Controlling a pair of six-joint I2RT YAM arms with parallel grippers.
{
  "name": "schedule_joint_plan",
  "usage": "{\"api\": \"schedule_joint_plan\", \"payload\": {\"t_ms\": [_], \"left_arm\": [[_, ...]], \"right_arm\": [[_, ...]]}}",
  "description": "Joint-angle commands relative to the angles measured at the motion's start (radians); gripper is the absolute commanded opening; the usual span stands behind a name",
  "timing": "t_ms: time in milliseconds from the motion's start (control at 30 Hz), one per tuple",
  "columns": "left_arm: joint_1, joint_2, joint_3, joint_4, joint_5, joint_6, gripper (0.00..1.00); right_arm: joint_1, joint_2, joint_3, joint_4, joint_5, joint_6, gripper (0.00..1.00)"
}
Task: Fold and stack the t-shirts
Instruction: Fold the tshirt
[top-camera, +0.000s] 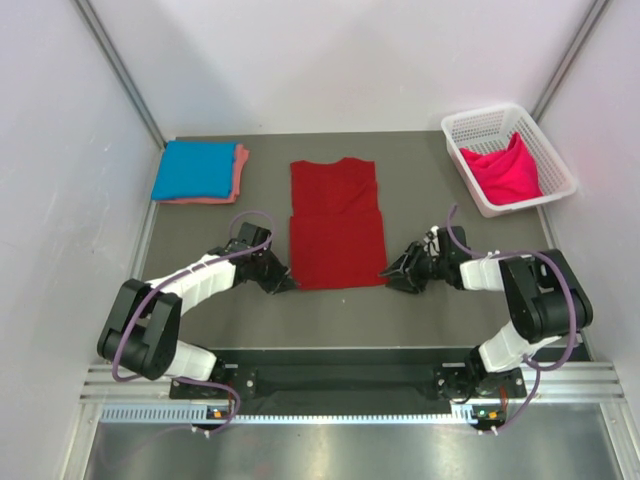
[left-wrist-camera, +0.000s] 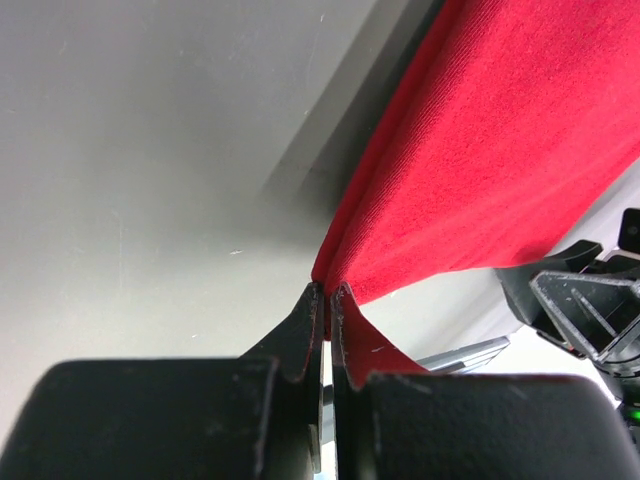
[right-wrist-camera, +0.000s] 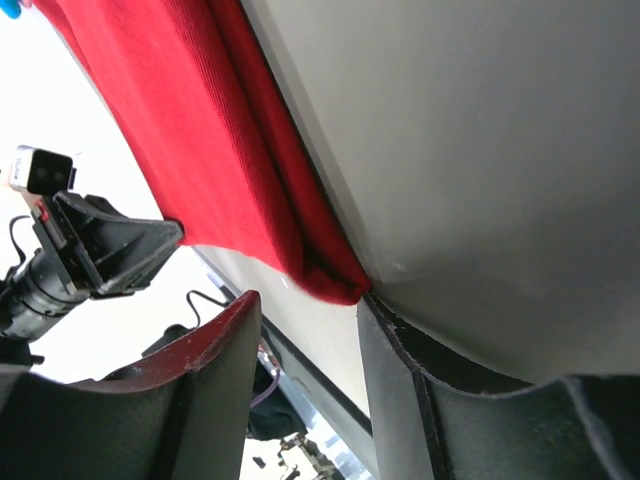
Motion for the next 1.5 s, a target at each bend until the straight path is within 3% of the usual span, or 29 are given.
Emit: {"api": "schedule_joint_plan", "payload": {"t_ms": [0,367,500,600,767,967,1100,1467], "left_arm": [[-0.005,-0.024,-0.012,-0.018,0.017,0.001,0.0],[-0.006,-0.007,-0.009,0.0,0.021,0.001,0.0],[-0.006,0.002,-0.006,0.003,0.022,0.006,0.0],[-0.006,0.004,-0.008,0.0,0.014,0.021,0.0],[-0.014,-0.015,0.006,-0.046,-0.019,0.088,0.0],[-0.081,-0.122,-0.018,-0.139,-0.07,0.096,0.0],[-0.185,-0.217,-0.057,-0.189,-0.105,0.044,0.0],[-0.394,-0.64,-0.225,-0.426,-0.139,-0.215,0.0]], "right_arm": [[-0.013,0.065,0.003,-0.09,0.218,-0.063,0.45],[-0.016,0.095,0.0,-0.076,0.232,-0.072,0.38],[-0.015,0.091,-0.001,-0.071,0.226,-0.078,0.19],[-0.015,0.075,-0.001,-0.073,0.214,-0.109,0.11],[-0.012,0.003,0.009,-0.163,0.194,-0.242,0.06],[0.01,-0.124,0.002,-0.281,0.185,-0.377,0.0],[0.028,-0.222,-0.041,-0.341,0.171,-0.4,0.0],[0.263,-0.662,-0.159,-0.583,0.25,-0.252,0.0]]}}
